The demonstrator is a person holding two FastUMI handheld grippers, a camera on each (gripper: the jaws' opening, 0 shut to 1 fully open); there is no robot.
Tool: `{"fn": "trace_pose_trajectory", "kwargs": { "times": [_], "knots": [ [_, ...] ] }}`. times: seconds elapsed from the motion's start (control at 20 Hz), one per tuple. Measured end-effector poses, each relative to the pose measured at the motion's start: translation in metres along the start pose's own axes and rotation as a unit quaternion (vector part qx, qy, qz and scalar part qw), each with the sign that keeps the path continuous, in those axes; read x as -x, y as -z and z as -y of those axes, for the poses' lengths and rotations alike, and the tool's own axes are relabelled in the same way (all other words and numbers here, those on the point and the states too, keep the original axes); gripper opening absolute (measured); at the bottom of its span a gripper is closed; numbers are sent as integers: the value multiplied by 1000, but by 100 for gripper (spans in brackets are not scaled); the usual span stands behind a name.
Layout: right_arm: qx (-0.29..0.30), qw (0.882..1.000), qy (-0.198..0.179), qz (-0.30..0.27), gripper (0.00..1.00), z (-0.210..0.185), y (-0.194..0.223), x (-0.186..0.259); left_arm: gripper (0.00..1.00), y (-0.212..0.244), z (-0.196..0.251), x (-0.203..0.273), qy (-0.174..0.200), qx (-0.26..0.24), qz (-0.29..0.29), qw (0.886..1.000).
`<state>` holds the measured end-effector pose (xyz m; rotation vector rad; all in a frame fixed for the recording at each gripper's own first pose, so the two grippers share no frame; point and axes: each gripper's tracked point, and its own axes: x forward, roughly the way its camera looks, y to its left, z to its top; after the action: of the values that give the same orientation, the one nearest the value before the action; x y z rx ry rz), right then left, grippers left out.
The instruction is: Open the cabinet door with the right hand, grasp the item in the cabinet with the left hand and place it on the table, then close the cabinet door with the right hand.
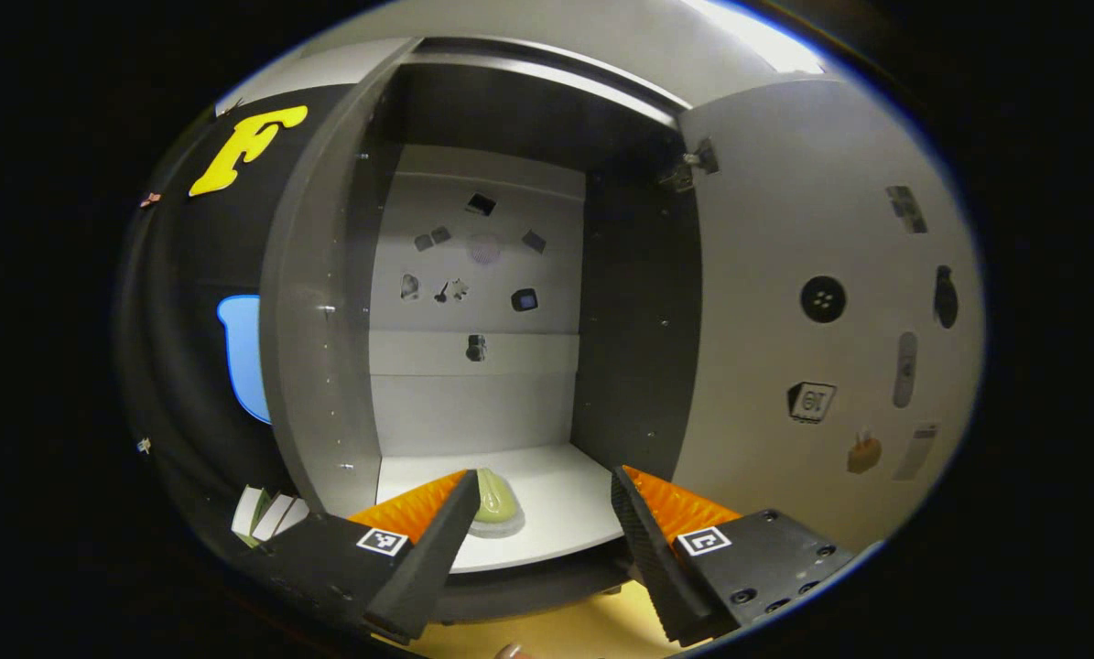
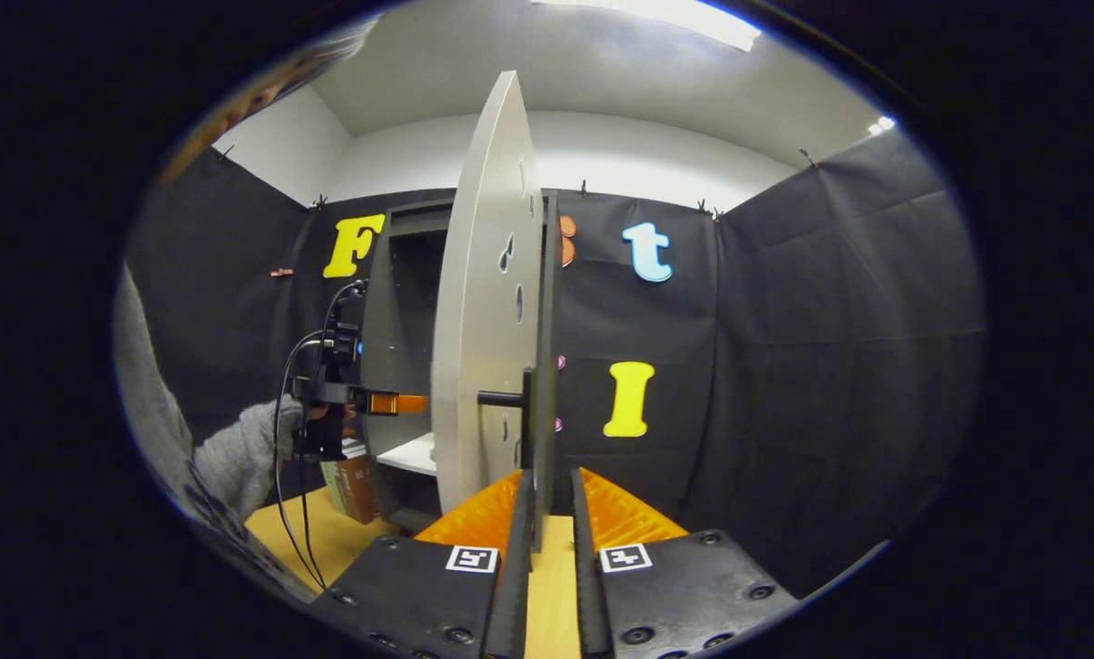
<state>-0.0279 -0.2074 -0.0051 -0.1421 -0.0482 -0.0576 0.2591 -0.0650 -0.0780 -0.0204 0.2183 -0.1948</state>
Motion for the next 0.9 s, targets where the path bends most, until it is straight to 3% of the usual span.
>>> {"fn": "trace_pose_trajectory", "kwargs": {
  "times": [0.15,0.25,0.3,0.45,0.75,0.9],
  "knots": [
    [19,999,47,4,41,28,2,16,90,1,-11,-32,-10,5,-25,1000],
    [24,996,84,-1,58,52,9,22,90,7,-21,-56,-24,-1,-46,999],
    [31,994,105,-8,77,66,13,21,90,12,-25,-66,-29,-1,-58,998],
    [42,990,133,-32,96,87,30,14,89,32,-36,-98,-39,0,-91,995],
    [28,986,158,-49,97,112,46,9,87,75,-69,-152,-72,17,-152,986],
    [27,984,166,-55,98,119,49,4,73,91,-73,-163,-73,14,-174,982]
  ]
}}
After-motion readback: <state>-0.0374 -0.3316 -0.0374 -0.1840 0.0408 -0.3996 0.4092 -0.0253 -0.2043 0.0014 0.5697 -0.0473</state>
